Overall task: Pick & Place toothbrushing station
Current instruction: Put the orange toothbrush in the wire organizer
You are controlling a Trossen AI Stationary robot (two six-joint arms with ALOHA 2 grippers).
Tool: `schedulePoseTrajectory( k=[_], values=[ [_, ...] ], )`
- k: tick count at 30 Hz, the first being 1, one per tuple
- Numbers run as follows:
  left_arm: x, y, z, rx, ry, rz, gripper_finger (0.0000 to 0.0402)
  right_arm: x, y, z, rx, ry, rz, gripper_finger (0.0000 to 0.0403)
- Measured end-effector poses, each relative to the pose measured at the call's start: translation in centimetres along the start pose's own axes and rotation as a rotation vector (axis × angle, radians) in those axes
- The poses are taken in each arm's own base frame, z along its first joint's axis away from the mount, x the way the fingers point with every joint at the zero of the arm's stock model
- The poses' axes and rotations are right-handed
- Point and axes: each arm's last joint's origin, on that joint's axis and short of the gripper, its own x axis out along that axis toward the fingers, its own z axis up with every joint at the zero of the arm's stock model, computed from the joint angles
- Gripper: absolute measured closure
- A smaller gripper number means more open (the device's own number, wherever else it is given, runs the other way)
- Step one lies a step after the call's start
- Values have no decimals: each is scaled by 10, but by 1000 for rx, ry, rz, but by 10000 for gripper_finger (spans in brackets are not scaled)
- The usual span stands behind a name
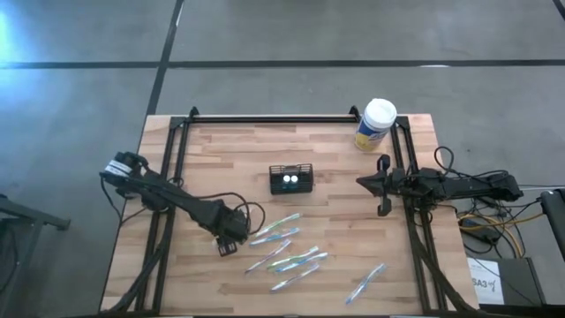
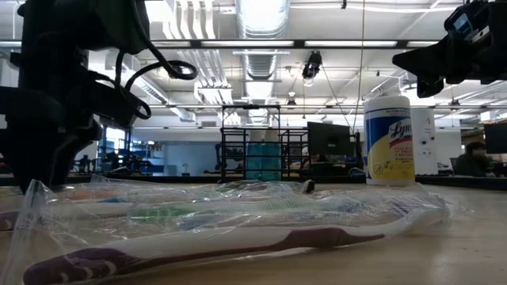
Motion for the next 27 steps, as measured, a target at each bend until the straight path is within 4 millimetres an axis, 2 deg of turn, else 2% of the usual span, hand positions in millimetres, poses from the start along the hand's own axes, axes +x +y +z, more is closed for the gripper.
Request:
schedulePoseTrajectory(
  k=[6,7,11,15,20,27],
  values=[
    [-9,4,-3,62,-32,-5,376,1,0,-1,-9,11,-1,394],
    [-11,5,-3,70,-37,-1,386,1,0,-2,-11,16,-1,394],
    [-23,9,-7,105,-66,18,380,3,0,-4,-18,42,-3,394],
    [-42,16,-10,142,-78,125,386,4,0,-5,-20,56,-3,394],
    [-83,18,-3,200,-162,238,395,5,1,-4,-17,40,-2,394],
    [-153,25,20,246,-237,325,394,5,1,-2,-13,27,-1,394]
  ],
)
